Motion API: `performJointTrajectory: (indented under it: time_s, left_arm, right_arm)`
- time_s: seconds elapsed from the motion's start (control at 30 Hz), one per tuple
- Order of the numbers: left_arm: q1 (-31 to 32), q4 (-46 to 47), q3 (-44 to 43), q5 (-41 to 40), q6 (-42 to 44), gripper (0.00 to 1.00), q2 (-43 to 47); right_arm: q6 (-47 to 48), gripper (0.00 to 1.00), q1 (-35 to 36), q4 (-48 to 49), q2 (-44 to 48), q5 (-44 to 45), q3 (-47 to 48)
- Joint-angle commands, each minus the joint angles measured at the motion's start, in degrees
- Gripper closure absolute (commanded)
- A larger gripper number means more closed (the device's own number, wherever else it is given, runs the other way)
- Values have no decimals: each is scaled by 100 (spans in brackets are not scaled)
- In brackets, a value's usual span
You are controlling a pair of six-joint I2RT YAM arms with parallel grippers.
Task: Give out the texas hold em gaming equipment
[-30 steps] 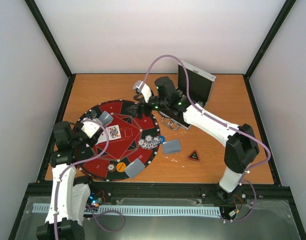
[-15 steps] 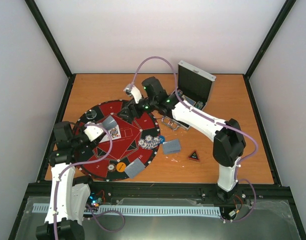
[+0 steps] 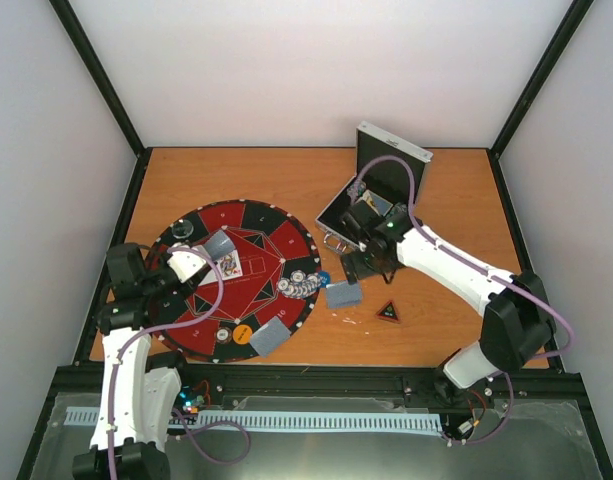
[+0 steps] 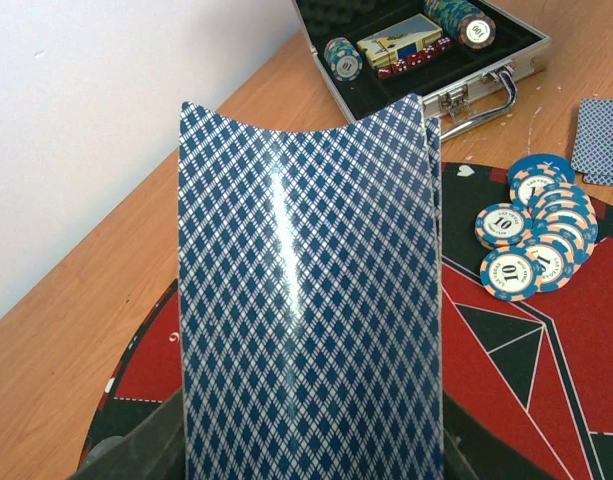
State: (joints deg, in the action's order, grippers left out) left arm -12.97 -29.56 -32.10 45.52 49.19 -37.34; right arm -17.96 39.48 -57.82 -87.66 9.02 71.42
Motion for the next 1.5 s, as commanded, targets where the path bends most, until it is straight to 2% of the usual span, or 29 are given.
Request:
performJointTrajectory:
  time_s: [0.0, 0.27, 0.63, 0.9, 1.3, 1.47]
  left_arm:
    - [-21, 155, -93, 230, -34, 62, 32]
    - [-21, 65, -104, 203, -40, 62, 78]
    - [-22, 82, -112, 199, -39, 62, 69]
    - [-21, 82, -111, 192, -41, 62, 69]
    - [-21, 108, -101, 177, -57, 62, 58]
    - [-26, 107, -104, 170, -67, 62, 78]
  right_arm:
    - [-522, 0, -425, -158, 300, -296, -881]
    - [-433, 0, -644, 401, 28, -1085, -1684]
    - [-422, 0, -697, 520, -214, -983, -2158]
    - [-408, 11, -699, 629, -340, -1192, -2297]
    - [-380, 22, -704, 682, -455, -1103, -2336]
    - [-340, 32, -705, 627, -533, -1051, -2268]
